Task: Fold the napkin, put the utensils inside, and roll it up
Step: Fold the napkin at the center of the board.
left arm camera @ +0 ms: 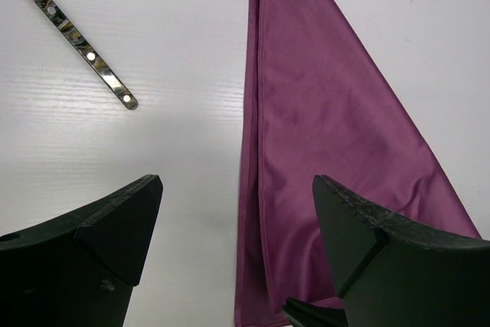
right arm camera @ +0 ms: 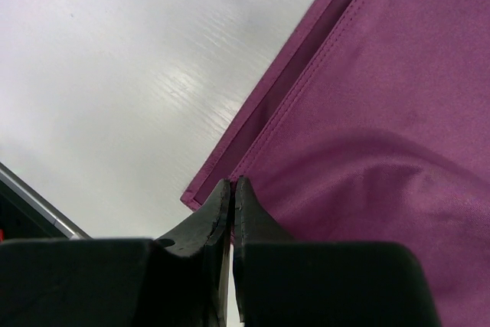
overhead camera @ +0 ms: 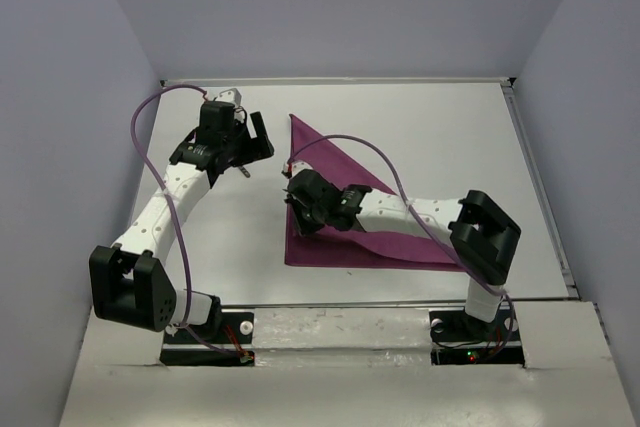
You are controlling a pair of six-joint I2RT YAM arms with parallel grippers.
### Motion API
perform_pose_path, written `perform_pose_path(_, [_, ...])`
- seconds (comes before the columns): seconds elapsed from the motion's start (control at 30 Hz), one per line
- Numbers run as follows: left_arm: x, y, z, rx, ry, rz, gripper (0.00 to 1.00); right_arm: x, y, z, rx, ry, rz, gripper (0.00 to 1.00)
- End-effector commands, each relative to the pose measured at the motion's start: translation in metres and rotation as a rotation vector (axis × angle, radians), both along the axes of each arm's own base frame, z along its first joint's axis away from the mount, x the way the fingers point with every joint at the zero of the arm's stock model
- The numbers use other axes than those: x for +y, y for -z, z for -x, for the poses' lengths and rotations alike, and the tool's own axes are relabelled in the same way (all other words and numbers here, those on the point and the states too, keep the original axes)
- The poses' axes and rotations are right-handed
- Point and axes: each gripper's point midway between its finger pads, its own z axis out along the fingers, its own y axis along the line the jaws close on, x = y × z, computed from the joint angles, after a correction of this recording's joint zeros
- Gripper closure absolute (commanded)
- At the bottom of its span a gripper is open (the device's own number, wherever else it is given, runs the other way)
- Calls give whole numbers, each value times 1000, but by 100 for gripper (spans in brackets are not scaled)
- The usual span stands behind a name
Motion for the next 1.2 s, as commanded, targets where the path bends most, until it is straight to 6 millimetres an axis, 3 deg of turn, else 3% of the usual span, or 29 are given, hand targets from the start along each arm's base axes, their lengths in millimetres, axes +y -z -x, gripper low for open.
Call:
perform_pose_path(0.0, [1, -9, -2, -35, -2, 16, 7, 22, -12, -2, -25, -54, -48, 99])
perform_pose_path(0.67, [2, -5, 0, -26, -3, 5, 7, 35, -1, 18, -19, -161, -15, 98])
perform_pose_path(0.7, [2, -5, 0, -26, -4, 6, 7, 34, 0, 17, -21, -158, -12, 91])
perform_pose_path(0.73, [2, -3, 0, -21, -4, 7, 7, 34, 1, 17, -20, -156, -9, 78])
perform_pose_path(0.8, [3, -2, 0, -14, -11, 7, 7, 34, -1, 17, -24, -159, -10, 69])
perform_pose_path(0.83, [4, -1, 0, -13, -19, 5, 6, 33, -1, 17, -24, -160, -8, 54])
perform_pose_path(1.03, [5, 2, 0, 6, -26, -2, 6, 21, -22, 11, -78, -110, -17, 49])
perform_pose_path(1.13, [4, 2, 1, 7, -17, -1, 6, 3, -39, 6, -130, -52, -9, 47])
perform_pose_path(1.17, [2, 2, 2, 7, -7, 6, 6, -11, -45, 0, -140, -10, -2, 47])
